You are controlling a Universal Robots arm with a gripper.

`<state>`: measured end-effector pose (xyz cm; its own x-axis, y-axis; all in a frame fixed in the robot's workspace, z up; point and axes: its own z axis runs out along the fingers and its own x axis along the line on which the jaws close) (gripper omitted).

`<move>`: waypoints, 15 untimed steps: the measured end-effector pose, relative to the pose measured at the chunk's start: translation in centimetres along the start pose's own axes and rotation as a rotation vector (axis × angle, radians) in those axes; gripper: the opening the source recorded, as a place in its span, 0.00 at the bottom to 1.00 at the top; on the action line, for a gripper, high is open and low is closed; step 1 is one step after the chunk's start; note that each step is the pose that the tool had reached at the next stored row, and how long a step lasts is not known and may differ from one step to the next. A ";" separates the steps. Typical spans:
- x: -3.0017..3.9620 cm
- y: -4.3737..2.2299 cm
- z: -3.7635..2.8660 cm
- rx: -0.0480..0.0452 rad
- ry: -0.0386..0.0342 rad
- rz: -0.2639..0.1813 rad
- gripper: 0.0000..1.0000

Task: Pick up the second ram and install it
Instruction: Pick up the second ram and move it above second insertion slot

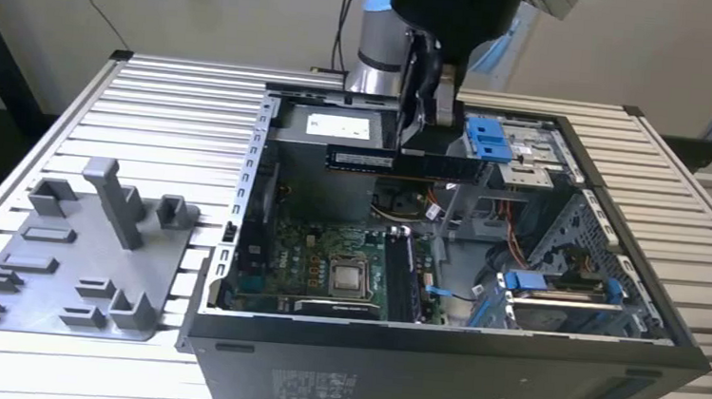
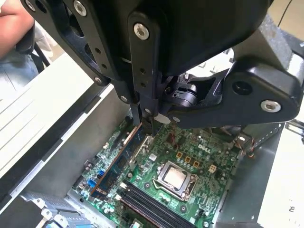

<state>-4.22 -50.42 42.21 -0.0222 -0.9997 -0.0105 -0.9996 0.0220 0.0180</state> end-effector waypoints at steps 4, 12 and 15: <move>-0.01 -0.55 -0.01 0.0000 0.0000 0.000 0.14; -0.04 -1.60 -0.03 0.0000 0.0000 0.000 0.14; -0.04 -2.04 -0.03 0.0000 0.0000 0.000 0.14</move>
<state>-2.19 -50.42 42.21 -0.0222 -0.9997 -0.0106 -0.9996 0.0220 0.0179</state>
